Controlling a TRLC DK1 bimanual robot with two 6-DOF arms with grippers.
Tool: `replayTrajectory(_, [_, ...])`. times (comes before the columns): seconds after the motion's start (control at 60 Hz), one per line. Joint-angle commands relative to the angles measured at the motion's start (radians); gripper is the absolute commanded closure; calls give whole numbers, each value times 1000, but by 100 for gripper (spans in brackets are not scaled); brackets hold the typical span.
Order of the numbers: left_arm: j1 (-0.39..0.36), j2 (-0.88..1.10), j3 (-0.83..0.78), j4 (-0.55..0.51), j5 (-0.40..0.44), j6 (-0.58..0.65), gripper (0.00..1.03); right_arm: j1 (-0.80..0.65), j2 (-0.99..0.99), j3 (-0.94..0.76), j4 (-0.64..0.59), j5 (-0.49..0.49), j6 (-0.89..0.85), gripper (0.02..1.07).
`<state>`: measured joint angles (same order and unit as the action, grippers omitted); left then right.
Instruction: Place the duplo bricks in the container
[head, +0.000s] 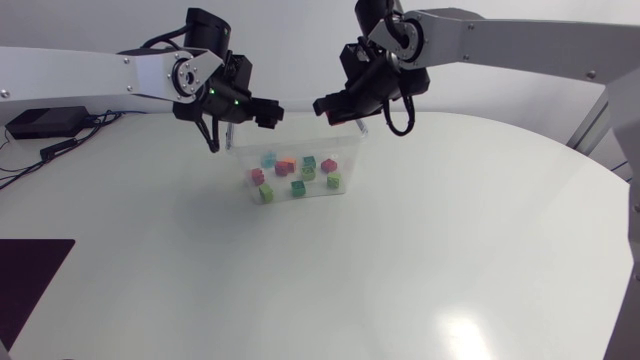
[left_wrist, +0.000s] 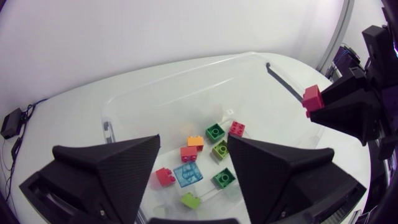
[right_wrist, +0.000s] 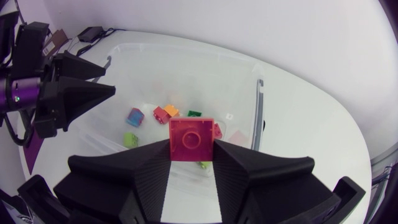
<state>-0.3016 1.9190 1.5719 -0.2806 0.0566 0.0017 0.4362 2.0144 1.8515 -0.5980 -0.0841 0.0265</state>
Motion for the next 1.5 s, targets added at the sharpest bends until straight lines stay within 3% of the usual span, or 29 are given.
replayTrajectory(0.0, [15, -77, 10, -8, 15, 23, 5, -7, 40, 54, 1, 14, 20, 70])
replayTrajectory(0.133, [16, -178, -27, -25, 15, 30, 5, -7, 103, 133, -29, 29, 9, 56])
replayTrajectory(0.367, [36, -359, -144, -34, 15, 57, 5, -1, 136, 163, -59, 47, -10, 23])
replayTrajectory(0.5, [70, -434, -210, -37, 15, 80, 5, 1, 84, 106, -42, 72, -16, 16])
replayTrajectory(1.067, [151, -810, -547, 37, -34, 192, 5, -120, -499, -525, 208, 164, -96, 12])
replayTrajectory(1.483, [234, -1106, -799, 103, -57, 262, 5, -252, -950, -928, 287, 181, -172, 12])
